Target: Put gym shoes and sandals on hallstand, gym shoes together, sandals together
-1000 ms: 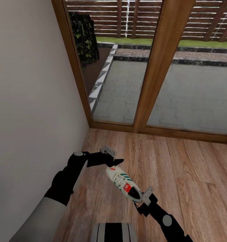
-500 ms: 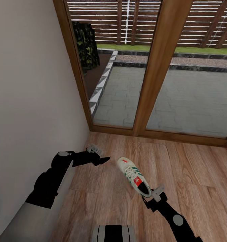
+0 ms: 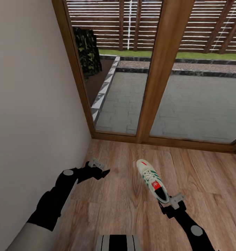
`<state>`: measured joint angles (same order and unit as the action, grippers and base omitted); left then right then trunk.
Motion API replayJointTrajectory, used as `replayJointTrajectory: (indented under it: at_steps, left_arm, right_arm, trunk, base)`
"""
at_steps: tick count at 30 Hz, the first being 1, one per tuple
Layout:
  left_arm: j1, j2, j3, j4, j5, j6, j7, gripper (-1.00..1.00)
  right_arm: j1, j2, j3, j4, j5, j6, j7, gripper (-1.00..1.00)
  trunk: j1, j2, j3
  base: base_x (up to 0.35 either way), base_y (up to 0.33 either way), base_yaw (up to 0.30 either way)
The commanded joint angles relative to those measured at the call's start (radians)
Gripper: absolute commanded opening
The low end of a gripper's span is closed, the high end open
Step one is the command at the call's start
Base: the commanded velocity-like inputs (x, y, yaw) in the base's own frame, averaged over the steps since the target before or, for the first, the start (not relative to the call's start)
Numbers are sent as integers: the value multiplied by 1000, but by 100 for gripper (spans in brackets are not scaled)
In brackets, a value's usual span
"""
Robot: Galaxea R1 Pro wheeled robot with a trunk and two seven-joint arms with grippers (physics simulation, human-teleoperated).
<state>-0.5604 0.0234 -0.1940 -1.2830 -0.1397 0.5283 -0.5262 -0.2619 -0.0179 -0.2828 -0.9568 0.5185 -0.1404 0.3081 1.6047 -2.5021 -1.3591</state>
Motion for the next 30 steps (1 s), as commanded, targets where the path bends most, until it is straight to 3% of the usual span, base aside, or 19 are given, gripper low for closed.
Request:
replayJointTrajectory:
  at_steps: [1, 5, 8, 9, 11, 14, 16, 17, 23, 30]
  left_arm:
    - [9, 0, 0, -1, -9, -11, 9, 100]
    - [71, -1, 2, 17, -6, -82, 106, 100]
    - [115, -2, 3, 73, -3, -181, 198, 100]
    - [153, -5, 5, 300, 25, -426, 415, 100]
    - [156, -5, 5, 377, 51, -503, 477, 100]
    - [158, -5, 3, 538, 99, -673, 568, 100]
    - [158, -5, 5, 603, 108, -742, 599, 100]
    - [158, -5, 6, 674, 122, -812, 649, 100]
    - [163, 3, 6, 751, 152, -884, 720, 100]
    - [213, 8, 29, 765, 181, -928, 731, 100]
  right_arm:
    - [0, 2, -24, 0, 8, -6, 7, -100]
    - [0, 5, -103, 2, -7, -6, 8, -100]
    - [1, 5, -124, 2, -23, -6, 8, -100]
    - [12, 7, -133, 3, -58, -8, 7, -100]
    - [21, 7, -134, 3, -73, -9, 7, -100]
    - [51, 7, -134, 4, -114, -28, 6, -100]
    - [70, 7, -134, 4, -126, -62, 5, -100]
    - [94, 7, -135, 18, -133, -106, 3, -100]
    - [104, 7, -137, 97, -136, -176, 1, -100]
    - [105, 7, -187, 126, -137, -222, 1, -100]
  trunk:
    - [0, 0, 1]
    - [0, 0, 7]
    - [0, 0, 12]
    - [0, 0, 14]
    - [0, 0, 17]
    - [0, 0, 21]
    - [0, 0, 25]
    - [0, 0, 26]
    - [0, 0, 36]
    - [0, 0, 38]
  base:
    - [0, 0, -77]
    - [0, 0, -77]
    - [0, 0, -78]
    - [0, 0, -77]
    - [0, 0, -77]
    - [0, 0, -77]
    - [0, 0, -77]
    - [0, 0, -38]
    - [0, 0, -13]
    - [0, 0, -1]
